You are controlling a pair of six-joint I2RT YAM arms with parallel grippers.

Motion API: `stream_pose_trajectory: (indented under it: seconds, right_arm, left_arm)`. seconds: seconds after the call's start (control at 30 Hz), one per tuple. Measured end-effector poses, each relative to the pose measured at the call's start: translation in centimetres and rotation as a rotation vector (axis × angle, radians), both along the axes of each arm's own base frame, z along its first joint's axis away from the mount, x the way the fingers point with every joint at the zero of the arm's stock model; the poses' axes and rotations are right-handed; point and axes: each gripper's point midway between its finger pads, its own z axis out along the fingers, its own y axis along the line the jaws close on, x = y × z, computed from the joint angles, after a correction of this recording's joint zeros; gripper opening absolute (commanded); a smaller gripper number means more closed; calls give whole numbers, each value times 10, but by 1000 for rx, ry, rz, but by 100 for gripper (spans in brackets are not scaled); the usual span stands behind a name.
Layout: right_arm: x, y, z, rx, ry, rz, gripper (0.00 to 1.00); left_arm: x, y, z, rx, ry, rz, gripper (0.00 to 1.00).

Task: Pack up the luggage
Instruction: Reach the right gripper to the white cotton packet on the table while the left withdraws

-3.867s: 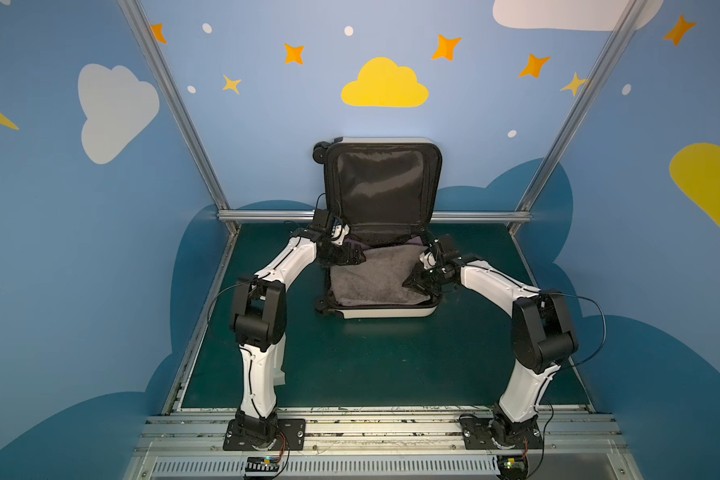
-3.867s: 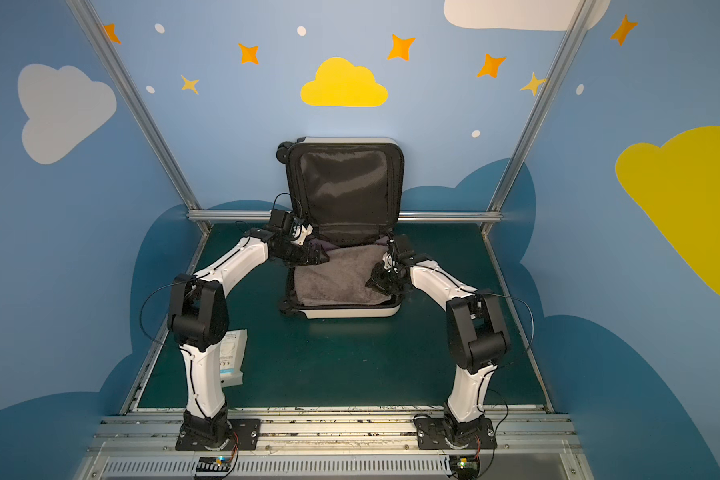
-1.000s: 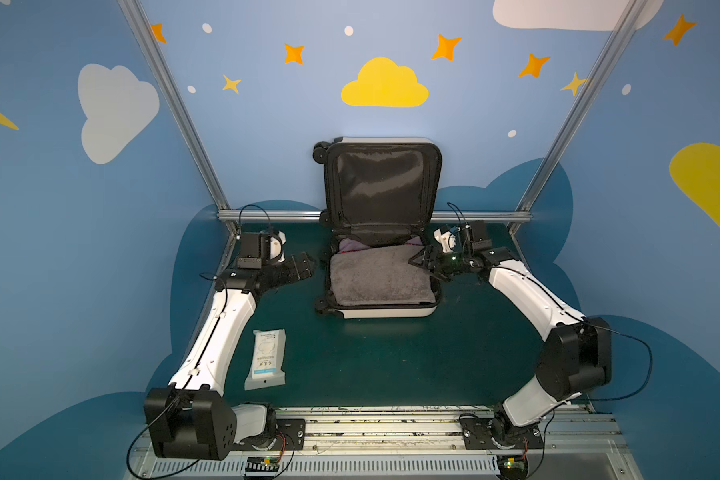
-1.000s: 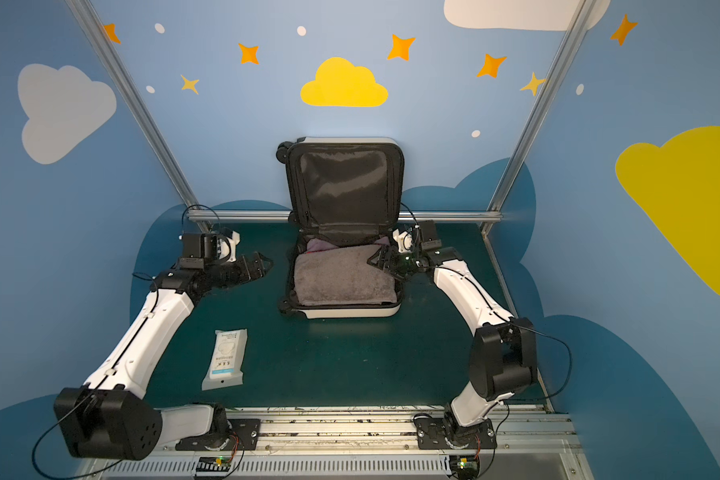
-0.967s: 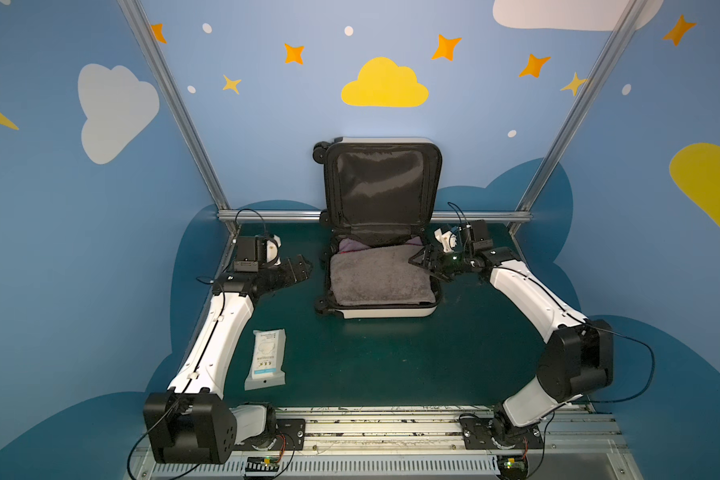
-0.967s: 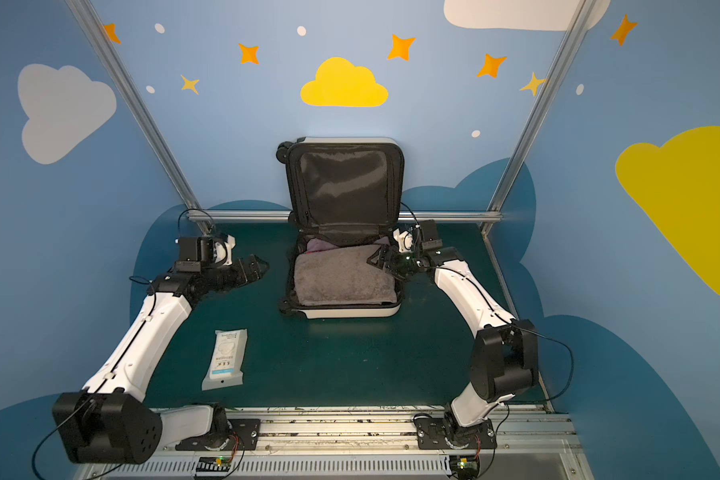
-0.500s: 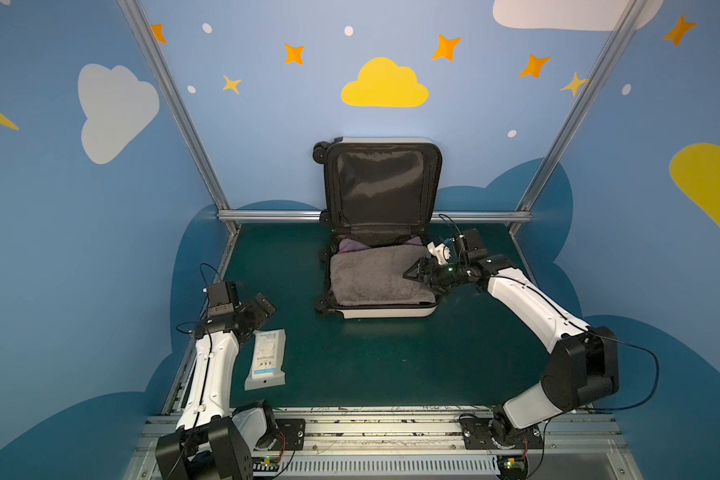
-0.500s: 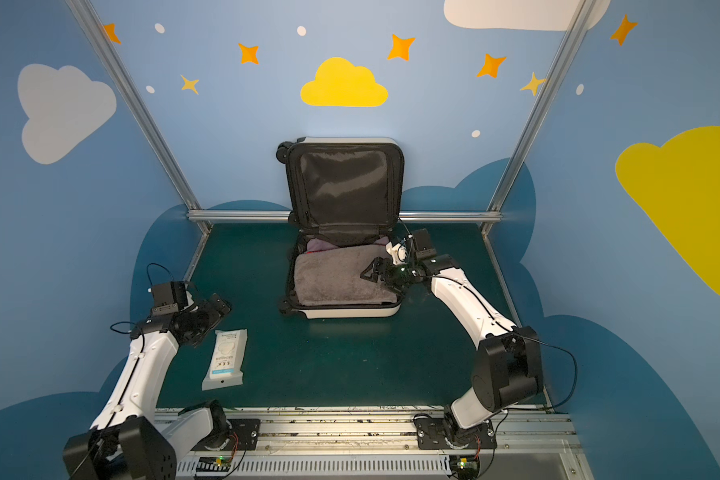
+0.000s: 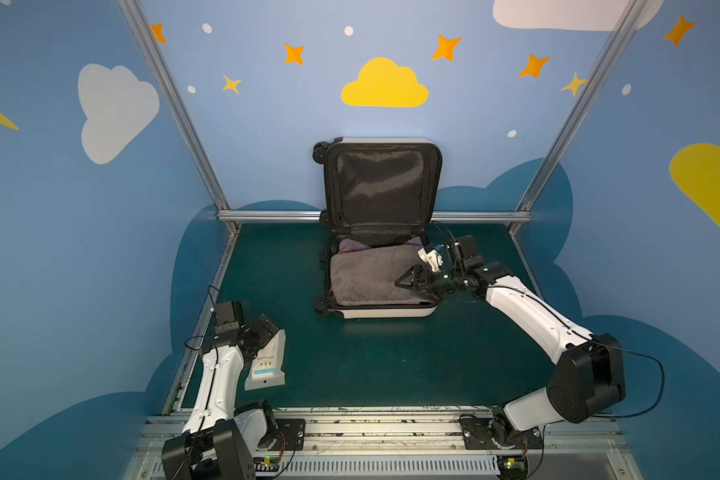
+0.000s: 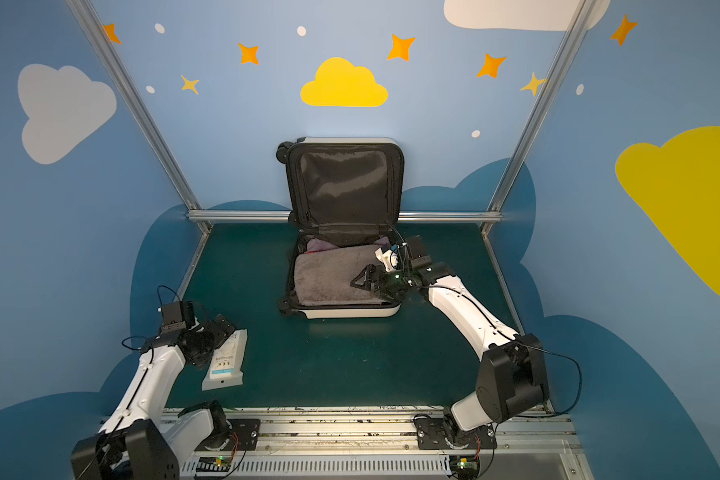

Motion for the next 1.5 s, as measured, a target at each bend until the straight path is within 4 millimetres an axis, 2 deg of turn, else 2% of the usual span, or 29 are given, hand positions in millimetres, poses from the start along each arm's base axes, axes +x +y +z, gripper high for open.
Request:
stream_pose_trajectory:
  seconds: [0.2,0.43,0.67,0.8,0.97,1.1,1.27,1.5]
  right_arm:
    - [-8,8,0,8,-3,23,84]
    - [-22,23,-1,4,-2,71,83]
    - [-44,48,-12,-26,-9,165,81]
    - [-60,64,-24,-51,5,223,78]
    - [-86,86,-32,-72,6,292,73]
    - [-107,102,-43,-71,7,320,70]
    - [-131,116,-75,-96,51,321,66]
    - [-161,143,-122,-143,89,319,62]
  left_arm:
    - [2,-3,-11,-29,11,-8,99]
    - [16,-35,-18,-205,-17,-105,99]
    - [27,-87,4,-298,-125,-239,99]
    - [32,-102,27,-307,-190,-280,100]
    - [45,-97,61,-259,-274,-278,99]
    - [55,-91,75,-220,-295,-272,99]
    - [71,-80,81,-190,-289,-260,99]
    - [106,-61,96,-146,-307,-264,99]
